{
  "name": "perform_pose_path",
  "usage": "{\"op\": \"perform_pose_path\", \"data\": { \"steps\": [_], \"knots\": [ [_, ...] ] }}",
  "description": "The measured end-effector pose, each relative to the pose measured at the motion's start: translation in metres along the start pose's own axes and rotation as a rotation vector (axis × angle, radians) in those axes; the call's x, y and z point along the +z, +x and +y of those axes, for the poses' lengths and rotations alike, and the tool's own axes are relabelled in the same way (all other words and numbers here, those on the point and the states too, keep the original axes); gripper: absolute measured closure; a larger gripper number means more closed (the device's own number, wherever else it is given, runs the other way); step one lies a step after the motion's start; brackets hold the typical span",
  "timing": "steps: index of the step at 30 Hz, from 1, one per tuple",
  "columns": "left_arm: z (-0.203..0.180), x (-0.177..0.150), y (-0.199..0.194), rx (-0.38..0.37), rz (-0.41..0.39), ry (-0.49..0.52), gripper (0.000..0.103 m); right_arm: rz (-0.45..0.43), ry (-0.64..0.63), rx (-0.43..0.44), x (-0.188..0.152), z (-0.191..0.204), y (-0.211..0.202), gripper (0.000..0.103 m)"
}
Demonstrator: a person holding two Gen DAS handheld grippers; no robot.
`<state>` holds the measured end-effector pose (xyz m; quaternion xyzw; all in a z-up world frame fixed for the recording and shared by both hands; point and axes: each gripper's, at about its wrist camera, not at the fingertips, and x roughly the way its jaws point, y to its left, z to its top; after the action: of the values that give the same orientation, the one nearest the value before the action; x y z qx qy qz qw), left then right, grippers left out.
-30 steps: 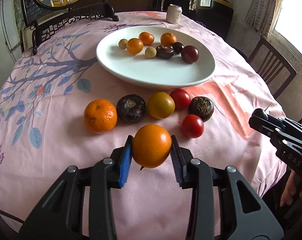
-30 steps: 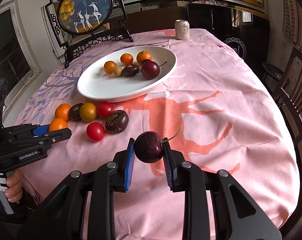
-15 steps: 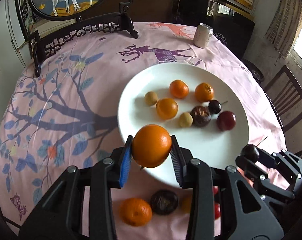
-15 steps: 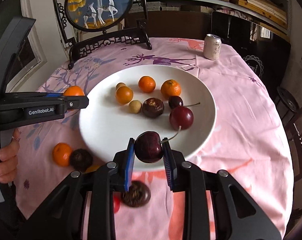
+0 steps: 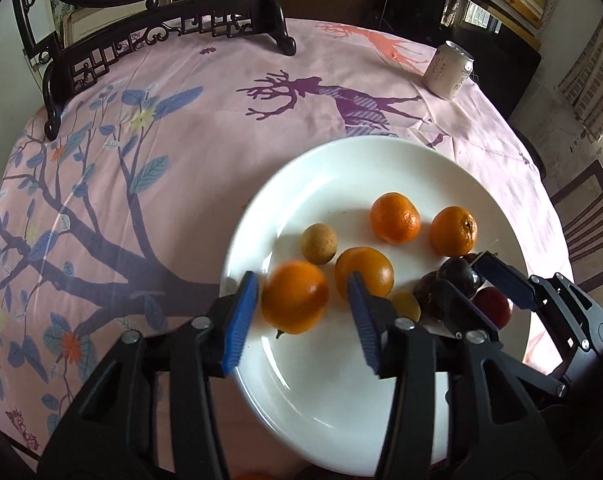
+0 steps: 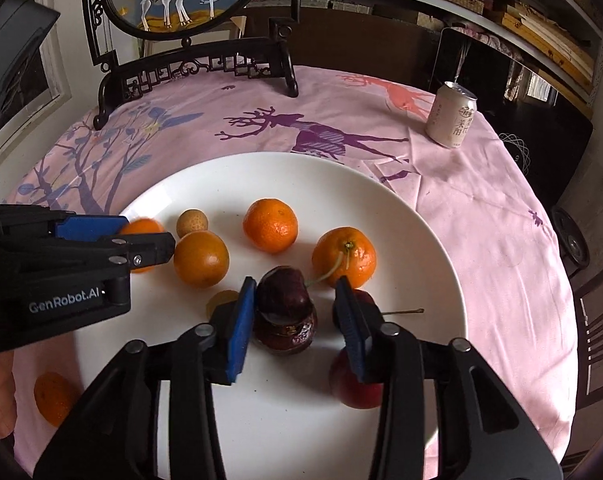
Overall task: Organize fruits
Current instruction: 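Release the cherry and orange tomato onto the plate with both tools, then grasp a red tomato with the right tool while the left tool grasps a tangerine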
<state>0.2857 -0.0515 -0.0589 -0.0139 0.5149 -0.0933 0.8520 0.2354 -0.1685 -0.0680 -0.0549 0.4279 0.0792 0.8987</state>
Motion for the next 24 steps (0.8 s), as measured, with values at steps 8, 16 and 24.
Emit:
{"op": "perform_pose_path", "data": {
  "steps": [8, 16, 24],
  "knots": [
    [0.0, -0.044, -0.08, -0.006, -0.162, 0.059, 0.028, -0.09, 0.028, -0.031, -0.049, -0.01, -0.091, 0.047],
    [0.015, -0.156, -0.125, -0.016, -0.239, 0.086, 0.027, -0.075, 0.137, 0.034, -0.159, 0.004, -0.146, 0.047],
    [0.017, -0.195, -0.124, 0.022, -0.211, 0.113, 0.027, -0.038, 0.149, 0.064, -0.172, 0.017, -0.145, 0.047]
  ]
}}
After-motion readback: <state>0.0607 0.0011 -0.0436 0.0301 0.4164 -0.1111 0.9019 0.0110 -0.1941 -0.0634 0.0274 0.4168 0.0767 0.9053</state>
